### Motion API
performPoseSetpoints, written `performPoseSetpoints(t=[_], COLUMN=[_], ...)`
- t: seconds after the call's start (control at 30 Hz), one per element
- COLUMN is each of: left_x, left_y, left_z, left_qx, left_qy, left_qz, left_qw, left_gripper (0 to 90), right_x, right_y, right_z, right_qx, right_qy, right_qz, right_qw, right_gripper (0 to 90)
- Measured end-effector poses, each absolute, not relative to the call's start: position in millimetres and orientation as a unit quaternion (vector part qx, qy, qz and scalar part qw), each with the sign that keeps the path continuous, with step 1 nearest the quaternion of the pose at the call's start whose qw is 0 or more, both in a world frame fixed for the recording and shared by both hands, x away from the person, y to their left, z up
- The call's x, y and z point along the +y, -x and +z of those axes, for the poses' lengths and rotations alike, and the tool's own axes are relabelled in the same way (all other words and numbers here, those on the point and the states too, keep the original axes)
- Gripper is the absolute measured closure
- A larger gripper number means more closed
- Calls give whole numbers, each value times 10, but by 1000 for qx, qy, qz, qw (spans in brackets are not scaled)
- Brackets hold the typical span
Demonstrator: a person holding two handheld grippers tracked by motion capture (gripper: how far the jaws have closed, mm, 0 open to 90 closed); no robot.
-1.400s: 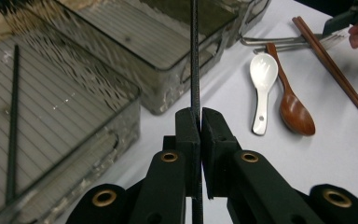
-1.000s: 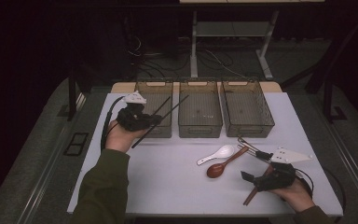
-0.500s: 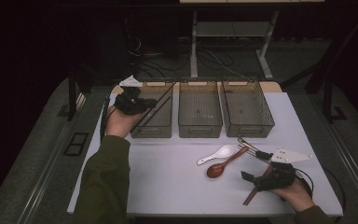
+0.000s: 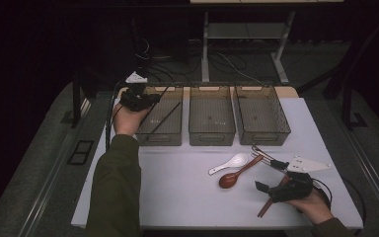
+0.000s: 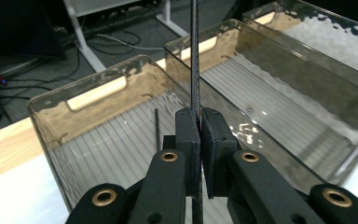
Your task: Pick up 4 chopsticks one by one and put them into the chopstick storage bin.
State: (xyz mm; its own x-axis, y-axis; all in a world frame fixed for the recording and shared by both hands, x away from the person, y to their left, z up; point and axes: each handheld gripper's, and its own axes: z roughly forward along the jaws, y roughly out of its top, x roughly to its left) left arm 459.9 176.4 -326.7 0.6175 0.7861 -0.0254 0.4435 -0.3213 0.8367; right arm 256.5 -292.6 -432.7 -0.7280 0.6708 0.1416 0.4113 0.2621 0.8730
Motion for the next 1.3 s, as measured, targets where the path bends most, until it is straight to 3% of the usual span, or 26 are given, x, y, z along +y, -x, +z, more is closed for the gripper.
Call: performPoseSetpoints(t=[0.7, 1.13, 1.3], left_x=[1768, 1695, 1667], left_y=[-4685, -4776, -4786], left_z=[-3639, -3820, -3832], left_qx=[412, 433, 435], left_qy=[-776, -789, -792], left_qz=[190, 178, 187], left_qw=[439, 399, 386], left_gripper=[857, 849, 637], right_x=[-2919, -2925, -2925], right_y=[-2558, -2554, -2551], right_z=[-4331, -4326, -4326], right_qx=[785, 786, 786], right_qy=[-344, -342, -342], right_qz=[499, 500, 500], right_qw=[127, 125, 125], right_gripper=[10, 9, 10])
